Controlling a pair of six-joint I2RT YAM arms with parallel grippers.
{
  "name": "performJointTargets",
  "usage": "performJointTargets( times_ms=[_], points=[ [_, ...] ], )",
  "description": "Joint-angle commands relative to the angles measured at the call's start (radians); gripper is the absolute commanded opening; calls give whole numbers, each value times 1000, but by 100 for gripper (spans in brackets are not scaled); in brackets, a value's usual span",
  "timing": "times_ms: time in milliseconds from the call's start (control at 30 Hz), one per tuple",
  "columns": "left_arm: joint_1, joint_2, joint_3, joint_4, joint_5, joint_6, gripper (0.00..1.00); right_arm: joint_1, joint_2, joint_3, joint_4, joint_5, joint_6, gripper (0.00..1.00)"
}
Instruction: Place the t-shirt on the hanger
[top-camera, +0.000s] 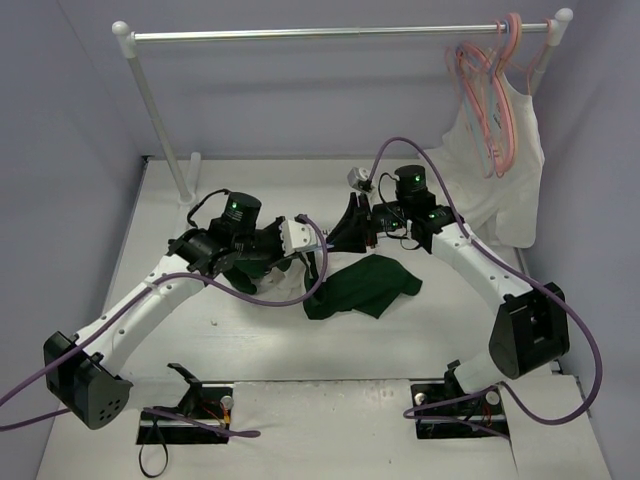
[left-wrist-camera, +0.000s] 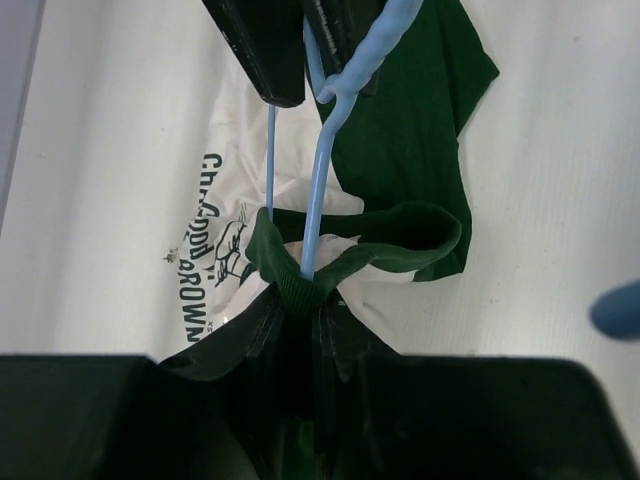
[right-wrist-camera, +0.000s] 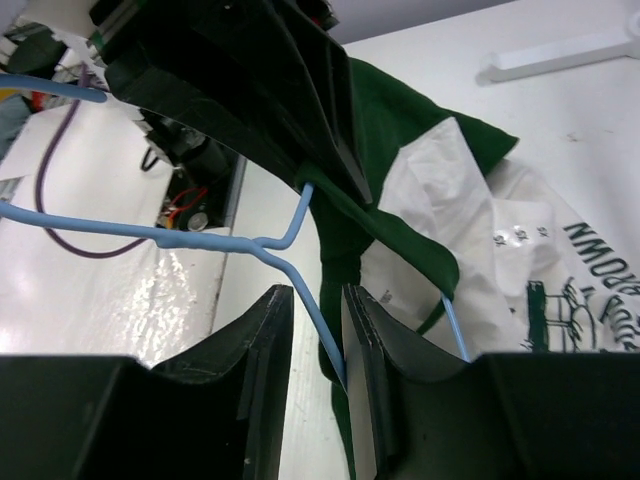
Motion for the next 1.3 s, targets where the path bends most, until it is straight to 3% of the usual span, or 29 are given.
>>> performJointTargets(
  times_ms=[0,100,300,367,400,433,733,1267],
  points=[
    [32,-50,15,164,17,-42,0,-2,-73,-28,157,73,107,27],
    [41,-49,9,193,20,-75,0,1,-92,-44,192,125,125,22],
    [46,-52,-8,236,42,-127,0,29,-133,-85,249,227,144,24],
    [46,-52,-6,242,45,-139,0,35,-143,-93,264,251,144,17],
    [46,-53,-6,244,51,-151,0,36,-146,-96,272,259,148,5],
    [46,-53,-5,247,55,-161,0,38,-147,-98,280,273,148,0],
    [46,-79,-28,327,92,-256,0,43,-178,-164,468,296,245,0],
    [46,-73,-45,379,129,-305,0,52,-181,-205,619,296,343,0]
  ],
)
